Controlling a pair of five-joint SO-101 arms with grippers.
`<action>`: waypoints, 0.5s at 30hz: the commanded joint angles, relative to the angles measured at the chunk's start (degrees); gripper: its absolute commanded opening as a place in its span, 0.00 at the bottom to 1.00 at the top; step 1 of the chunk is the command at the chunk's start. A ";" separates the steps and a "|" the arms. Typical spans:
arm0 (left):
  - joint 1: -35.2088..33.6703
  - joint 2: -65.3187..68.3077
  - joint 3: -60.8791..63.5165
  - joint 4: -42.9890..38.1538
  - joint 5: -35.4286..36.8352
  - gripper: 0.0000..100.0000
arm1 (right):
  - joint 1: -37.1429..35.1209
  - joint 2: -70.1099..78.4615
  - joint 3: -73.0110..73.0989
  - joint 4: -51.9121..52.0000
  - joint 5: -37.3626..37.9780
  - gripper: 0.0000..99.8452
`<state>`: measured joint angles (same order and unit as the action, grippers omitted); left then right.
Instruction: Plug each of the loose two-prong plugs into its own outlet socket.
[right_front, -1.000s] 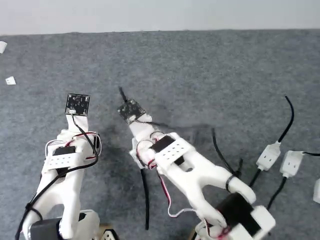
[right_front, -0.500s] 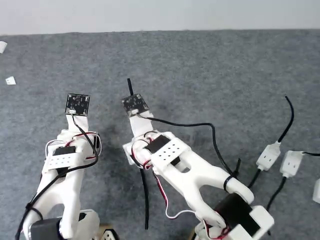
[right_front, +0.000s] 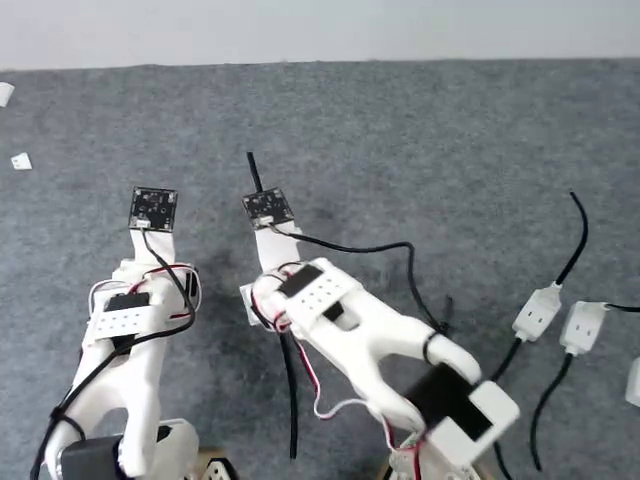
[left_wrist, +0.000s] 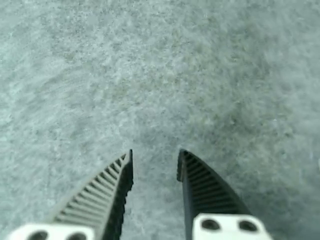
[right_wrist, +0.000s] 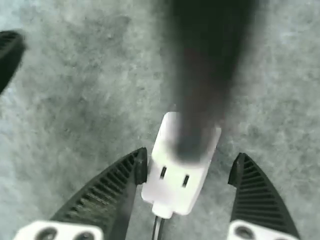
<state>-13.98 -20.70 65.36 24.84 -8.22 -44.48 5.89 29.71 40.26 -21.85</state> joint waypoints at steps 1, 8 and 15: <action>-0.70 0.00 -1.36 -1.41 0.62 0.14 | -0.22 1.71 -7.03 3.38 2.64 0.27; -0.70 0.00 -1.36 -1.41 0.62 0.14 | 0.40 3.38 -8.97 5.05 4.75 0.06; -0.79 0.00 -1.45 -1.67 0.70 0.14 | 7.34 2.42 -9.23 9.36 9.93 0.01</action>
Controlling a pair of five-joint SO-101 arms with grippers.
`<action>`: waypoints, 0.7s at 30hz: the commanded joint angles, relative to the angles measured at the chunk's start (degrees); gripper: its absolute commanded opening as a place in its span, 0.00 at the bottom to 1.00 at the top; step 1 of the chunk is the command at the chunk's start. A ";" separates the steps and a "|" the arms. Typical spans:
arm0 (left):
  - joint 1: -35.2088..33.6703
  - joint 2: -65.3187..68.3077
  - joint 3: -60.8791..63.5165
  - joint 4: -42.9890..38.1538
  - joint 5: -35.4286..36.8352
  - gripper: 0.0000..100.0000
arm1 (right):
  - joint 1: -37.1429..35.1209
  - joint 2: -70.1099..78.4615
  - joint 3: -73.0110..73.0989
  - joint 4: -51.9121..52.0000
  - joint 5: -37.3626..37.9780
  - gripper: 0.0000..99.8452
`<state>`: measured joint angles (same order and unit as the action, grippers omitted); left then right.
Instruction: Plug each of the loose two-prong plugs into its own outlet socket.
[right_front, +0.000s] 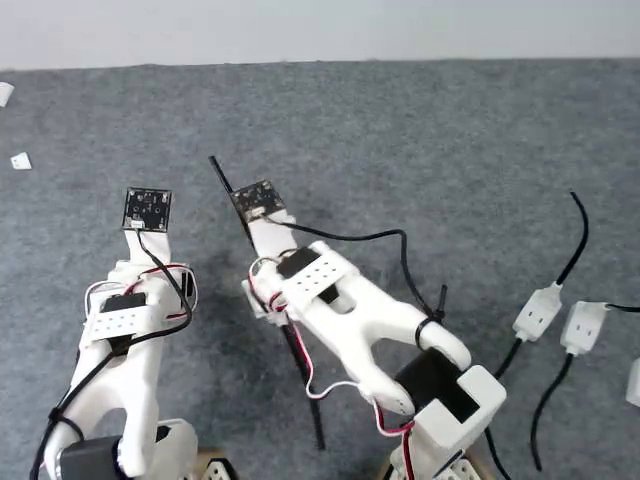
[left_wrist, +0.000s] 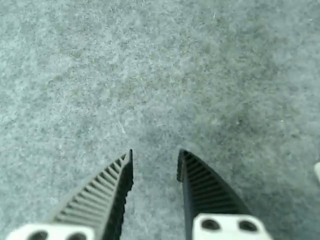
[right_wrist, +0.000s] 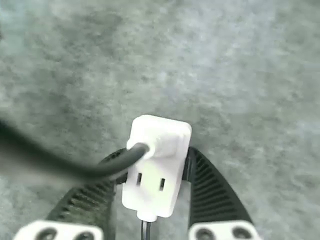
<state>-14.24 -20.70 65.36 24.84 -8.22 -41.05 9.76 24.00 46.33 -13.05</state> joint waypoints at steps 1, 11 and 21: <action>-0.53 0.00 -1.45 -1.67 0.70 0.14 | 5.67 -2.77 -3.52 4.62 1.14 0.01; -0.53 0.09 -1.45 -1.67 0.70 0.14 | 29.93 -34.59 7.47 17.98 6.51 0.01; -0.26 0.35 -1.27 -1.49 0.62 0.14 | 62.29 -39.52 20.48 11.21 18.37 0.01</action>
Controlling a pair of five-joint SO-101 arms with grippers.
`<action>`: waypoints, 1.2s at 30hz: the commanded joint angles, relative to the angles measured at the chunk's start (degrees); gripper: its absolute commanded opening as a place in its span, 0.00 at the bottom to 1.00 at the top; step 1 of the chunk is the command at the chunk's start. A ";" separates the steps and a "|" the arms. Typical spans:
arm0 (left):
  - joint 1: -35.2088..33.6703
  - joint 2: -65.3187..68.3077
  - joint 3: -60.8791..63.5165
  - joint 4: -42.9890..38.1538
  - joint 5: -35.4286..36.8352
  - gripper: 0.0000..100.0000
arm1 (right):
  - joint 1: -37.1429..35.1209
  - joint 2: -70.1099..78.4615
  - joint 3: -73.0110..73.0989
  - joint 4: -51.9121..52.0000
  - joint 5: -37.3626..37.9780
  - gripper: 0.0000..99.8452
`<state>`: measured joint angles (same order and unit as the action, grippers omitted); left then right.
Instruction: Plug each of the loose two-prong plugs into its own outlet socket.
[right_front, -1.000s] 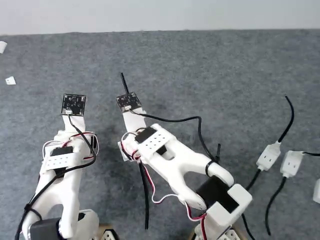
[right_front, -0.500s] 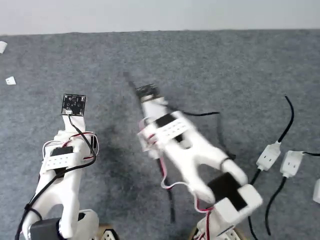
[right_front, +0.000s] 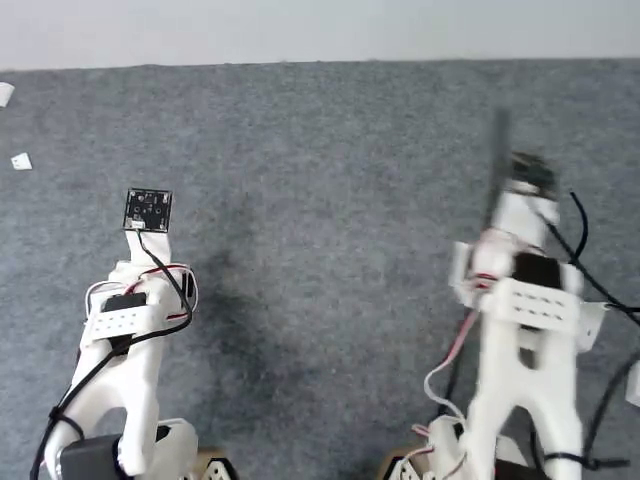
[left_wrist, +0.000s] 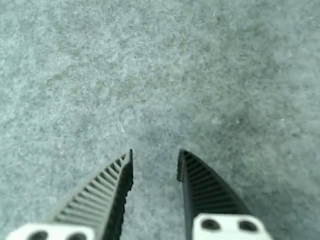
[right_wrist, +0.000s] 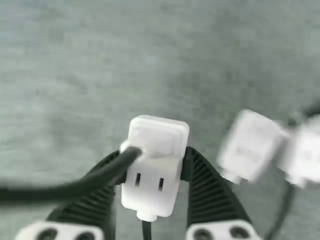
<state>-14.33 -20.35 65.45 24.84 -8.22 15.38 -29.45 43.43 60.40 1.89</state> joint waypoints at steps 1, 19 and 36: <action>-0.18 0.00 -1.36 -1.49 0.62 0.14 | 7.08 0.48 2.37 -4.35 4.31 0.01; -0.44 -0.88 -0.57 -1.23 0.44 0.14 | 2.33 -9.10 -17.41 28.62 9.58 0.39; -9.14 -52.48 31.34 -0.62 0.62 0.14 | 2.59 -45.14 5.89 26.68 9.93 0.39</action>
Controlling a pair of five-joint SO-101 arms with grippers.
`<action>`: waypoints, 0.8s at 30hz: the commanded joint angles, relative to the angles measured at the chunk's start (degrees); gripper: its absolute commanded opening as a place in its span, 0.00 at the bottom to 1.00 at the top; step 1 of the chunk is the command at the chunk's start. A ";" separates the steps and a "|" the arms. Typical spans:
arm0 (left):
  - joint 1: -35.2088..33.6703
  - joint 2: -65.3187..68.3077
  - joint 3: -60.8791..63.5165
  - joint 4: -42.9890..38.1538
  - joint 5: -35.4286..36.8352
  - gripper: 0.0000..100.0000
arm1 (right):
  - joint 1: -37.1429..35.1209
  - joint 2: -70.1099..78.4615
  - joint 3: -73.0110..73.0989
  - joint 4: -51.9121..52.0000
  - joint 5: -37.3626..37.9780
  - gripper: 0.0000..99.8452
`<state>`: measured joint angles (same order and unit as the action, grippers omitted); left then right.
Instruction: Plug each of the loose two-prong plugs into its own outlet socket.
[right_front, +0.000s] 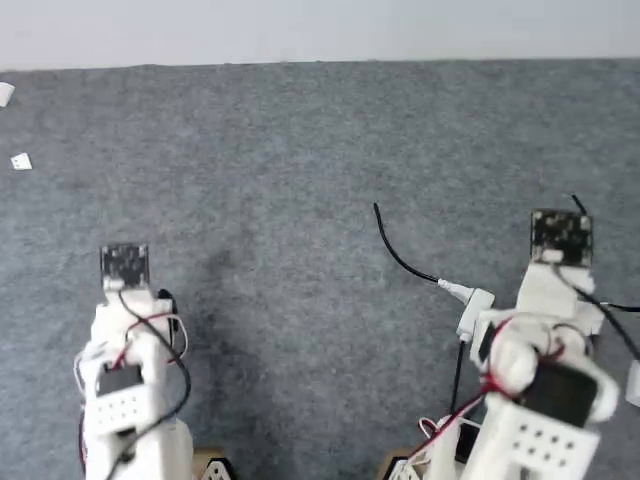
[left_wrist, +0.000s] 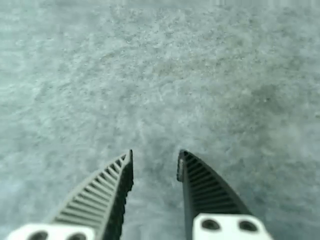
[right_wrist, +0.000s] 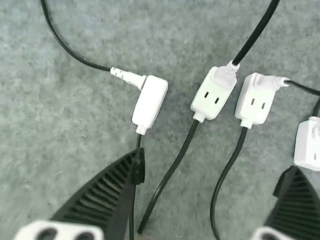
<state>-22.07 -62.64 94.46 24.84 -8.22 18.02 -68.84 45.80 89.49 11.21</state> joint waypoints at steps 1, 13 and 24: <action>-1.93 -13.54 2.33 2.55 0.70 0.14 | -0.04 -7.87 5.63 -3.47 0.62 0.39; -1.32 -39.12 2.15 37.80 0.44 0.14 | -0.31 -22.64 27.96 -11.56 0.26 0.39; -1.41 -41.58 2.07 41.05 0.70 0.14 | -6.37 -23.16 41.14 -14.55 0.53 0.39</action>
<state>-23.47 -103.25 97.27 65.71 -8.13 13.19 -91.08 86.33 76.57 11.21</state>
